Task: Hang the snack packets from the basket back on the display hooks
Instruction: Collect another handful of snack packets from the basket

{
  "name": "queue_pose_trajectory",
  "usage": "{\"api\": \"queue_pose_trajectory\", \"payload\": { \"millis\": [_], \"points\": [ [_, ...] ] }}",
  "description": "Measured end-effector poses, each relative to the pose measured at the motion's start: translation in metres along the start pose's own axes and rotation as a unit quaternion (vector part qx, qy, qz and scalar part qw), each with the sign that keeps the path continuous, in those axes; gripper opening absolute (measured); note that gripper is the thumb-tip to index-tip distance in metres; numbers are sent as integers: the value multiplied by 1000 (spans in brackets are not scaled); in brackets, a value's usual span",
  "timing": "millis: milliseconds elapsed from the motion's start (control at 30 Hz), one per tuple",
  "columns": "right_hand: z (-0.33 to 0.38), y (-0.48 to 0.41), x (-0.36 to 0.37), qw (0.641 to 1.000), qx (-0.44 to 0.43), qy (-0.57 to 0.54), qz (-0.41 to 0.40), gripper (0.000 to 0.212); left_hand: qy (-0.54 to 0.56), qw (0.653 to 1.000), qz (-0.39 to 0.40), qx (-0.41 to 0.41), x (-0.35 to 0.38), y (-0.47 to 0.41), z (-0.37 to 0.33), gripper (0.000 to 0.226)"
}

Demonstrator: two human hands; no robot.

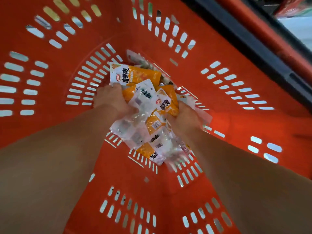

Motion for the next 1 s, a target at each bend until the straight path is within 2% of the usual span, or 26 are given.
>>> {"api": "queue_pose_trajectory", "payload": {
  "millis": [133, 233, 300, 367, 433, 533, 633, 833, 1000],
  "points": [
    [-2, 1, 5, 990, 35, -133, -10, 33, 61, 994, 75, 55, 13, 16, -17, 81],
    [-2, 2, 10, 982, 48, -182, -25, 34, 48, 994, 37, 95, 8, 21, -27, 51],
    [-6, 5, 11, 978, 57, -197, -40, 33, 3, 993, -13, 117, -3, 23, -30, 42],
    [-13, 10, 10, 969, 71, -229, -55, 33, -58, 986, -86, 134, -21, 25, -32, 46],
    [-20, 14, 11, 958, 88, -264, -66, 33, -102, 973, -134, 159, -36, 24, -34, 61],
    [-29, 16, 14, 944, 108, -305, -71, 28, -123, 971, -102, 179, -38, 8, -35, 76],
    [-34, 15, 18, 930, 121, -339, -77, 26, -105, 979, -59, 162, -32, -2, -35, 100],
    [-45, 18, 29, 908, 152, -375, -110, 26, -7, 992, -51, 117, -27, 0, -31, 118],
    [-47, 24, 38, 906, 171, -372, -105, 32, 45, 996, -8, 79, -7, 3, -22, 117]
  ]
}}
Point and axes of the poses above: each hand's wrist, its own y-axis away from the middle knuckle, its own x-axis out of the palm, z = x × y, the point moved 9 cm from there along -y, towards the middle knuckle, and after that the axes turned 13 degrees about -y, right-handed, at the moved point
